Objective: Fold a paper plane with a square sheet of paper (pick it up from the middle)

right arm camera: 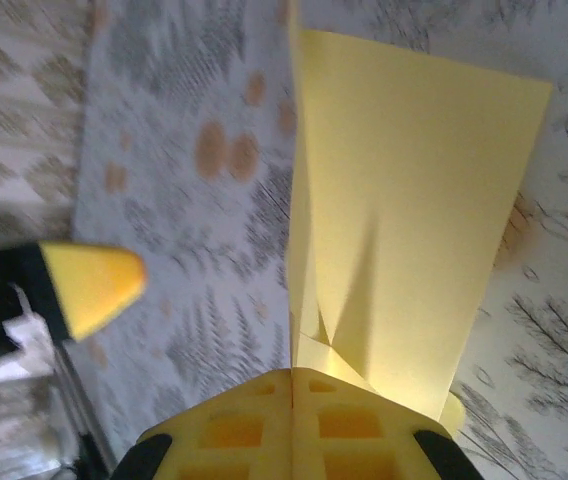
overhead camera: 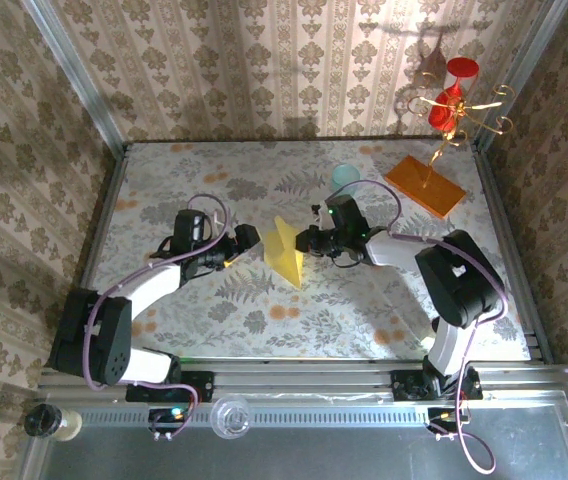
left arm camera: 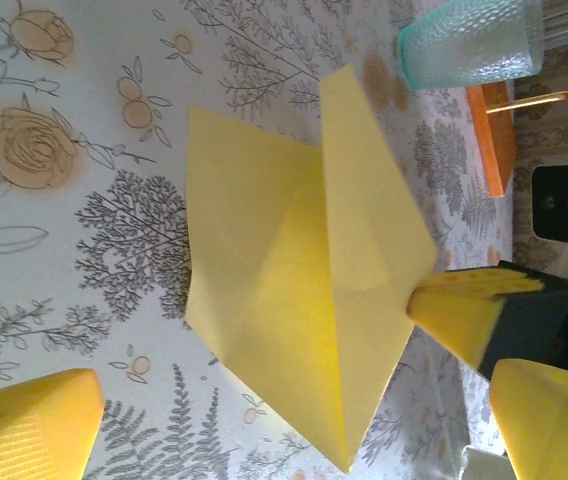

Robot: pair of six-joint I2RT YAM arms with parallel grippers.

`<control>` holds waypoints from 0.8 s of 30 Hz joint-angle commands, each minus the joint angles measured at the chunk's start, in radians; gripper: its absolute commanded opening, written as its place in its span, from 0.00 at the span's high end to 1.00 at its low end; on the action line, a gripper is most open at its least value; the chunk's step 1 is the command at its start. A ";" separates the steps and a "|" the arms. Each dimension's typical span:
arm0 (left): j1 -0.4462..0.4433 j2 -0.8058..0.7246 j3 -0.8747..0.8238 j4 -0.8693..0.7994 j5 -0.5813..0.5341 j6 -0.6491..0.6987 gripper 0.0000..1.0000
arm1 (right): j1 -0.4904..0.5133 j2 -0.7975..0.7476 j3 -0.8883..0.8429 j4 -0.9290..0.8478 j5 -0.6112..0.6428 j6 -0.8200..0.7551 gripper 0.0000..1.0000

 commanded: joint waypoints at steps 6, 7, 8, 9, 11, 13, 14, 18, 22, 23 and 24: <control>-0.166 -0.041 -0.100 0.159 0.016 -0.188 0.00 | -0.004 -0.043 -0.024 0.185 0.062 0.276 0.94; -0.184 -0.037 -0.105 0.166 0.010 -0.202 0.00 | -0.003 -0.045 -0.025 0.184 0.066 0.288 0.94; -0.204 -0.033 -0.109 0.174 0.000 -0.219 0.00 | -0.004 -0.043 -0.026 0.183 0.063 0.298 0.93; -0.218 -0.029 -0.115 0.192 -0.008 -0.230 0.00 | -0.005 -0.038 -0.027 0.180 0.057 0.305 0.93; -0.230 -0.021 -0.122 0.211 -0.019 -0.244 0.00 | -0.004 -0.028 -0.028 0.175 0.043 0.314 0.93; -0.236 -0.010 -0.124 0.221 -0.022 -0.261 0.00 | -0.004 -0.023 -0.047 0.202 0.044 0.339 0.93; -0.245 -0.005 -0.129 0.234 -0.026 -0.274 0.00 | -0.004 -0.023 -0.058 0.225 0.042 0.350 0.93; -0.263 0.037 -0.132 0.290 -0.021 -0.307 0.00 | -0.006 -0.022 -0.066 0.217 0.035 0.358 0.92; -0.277 0.096 -0.142 0.394 -0.019 -0.365 0.00 | -0.005 -0.025 -0.086 0.230 0.033 0.376 0.92; -0.281 0.109 -0.144 0.409 -0.021 -0.377 0.00 | -0.006 -0.023 -0.090 0.233 0.031 0.382 0.92; -0.283 0.117 -0.148 0.419 -0.023 -0.384 0.00 | -0.006 -0.023 -0.091 0.238 0.028 0.386 0.92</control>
